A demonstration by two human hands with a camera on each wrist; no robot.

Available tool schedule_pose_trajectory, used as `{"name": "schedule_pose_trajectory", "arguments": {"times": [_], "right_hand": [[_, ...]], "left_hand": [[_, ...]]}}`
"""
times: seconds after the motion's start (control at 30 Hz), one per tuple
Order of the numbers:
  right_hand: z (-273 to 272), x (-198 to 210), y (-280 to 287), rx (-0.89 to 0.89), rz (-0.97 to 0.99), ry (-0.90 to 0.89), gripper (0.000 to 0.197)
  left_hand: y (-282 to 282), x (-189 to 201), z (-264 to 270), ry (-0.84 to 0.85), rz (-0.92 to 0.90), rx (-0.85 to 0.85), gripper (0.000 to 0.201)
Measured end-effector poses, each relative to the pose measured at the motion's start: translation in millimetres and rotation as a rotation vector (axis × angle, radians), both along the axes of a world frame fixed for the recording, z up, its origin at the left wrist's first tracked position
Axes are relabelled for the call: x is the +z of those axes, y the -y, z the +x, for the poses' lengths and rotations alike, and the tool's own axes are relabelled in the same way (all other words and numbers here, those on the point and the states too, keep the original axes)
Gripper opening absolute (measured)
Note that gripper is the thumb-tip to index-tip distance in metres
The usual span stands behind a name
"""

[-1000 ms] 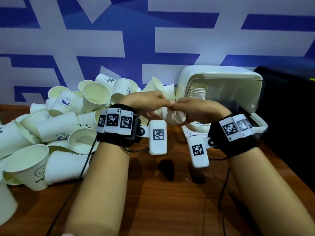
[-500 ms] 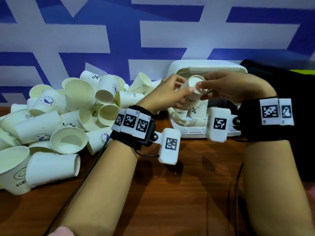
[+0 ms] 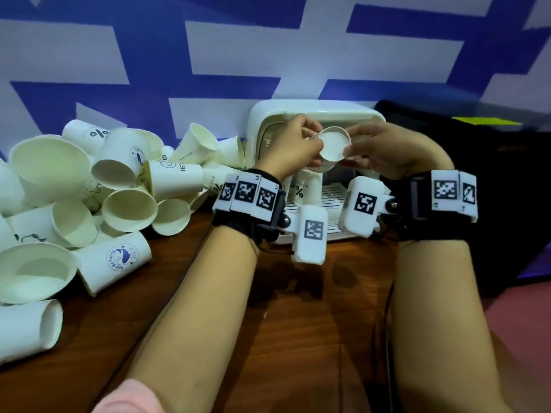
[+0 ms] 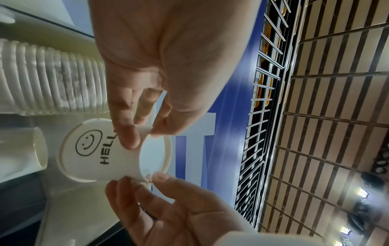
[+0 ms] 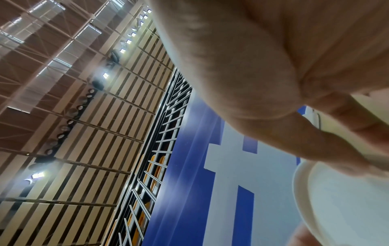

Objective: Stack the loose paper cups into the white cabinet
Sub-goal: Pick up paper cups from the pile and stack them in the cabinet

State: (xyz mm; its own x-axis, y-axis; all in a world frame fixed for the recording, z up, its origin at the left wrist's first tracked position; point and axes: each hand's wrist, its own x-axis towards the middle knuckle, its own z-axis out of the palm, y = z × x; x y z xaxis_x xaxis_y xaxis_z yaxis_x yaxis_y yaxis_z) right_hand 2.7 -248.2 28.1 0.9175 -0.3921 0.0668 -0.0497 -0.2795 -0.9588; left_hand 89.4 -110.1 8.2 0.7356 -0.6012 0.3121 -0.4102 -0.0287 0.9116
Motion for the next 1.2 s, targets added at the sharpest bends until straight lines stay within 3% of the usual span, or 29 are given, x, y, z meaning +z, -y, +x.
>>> {"name": "schedule_pose_trajectory", "arguments": {"times": [0.5,0.67,0.83,1.0,1.2], "right_hand": [[27,-27,12,-0.174,0.24,0.06,0.027],[36,-35,12,-0.168,0.319,0.097,0.021],[41,-42,15,-0.199,0.407,0.14,0.01],[43,-48,19,-0.179,0.379,0.105,0.008],[43,-55,23,-0.08,0.318,0.138,0.024]], "left_hand": [[27,-32,20,0.101,0.031,0.099,0.035],[26,-34,24,0.135,0.112,0.104,0.049],[22,-38,21,0.128,0.232,-0.012,0.069],[24,-40,21,0.082,0.282,-0.025,0.062],[30,-42,16,-0.027,0.272,-0.008,0.055]]}}
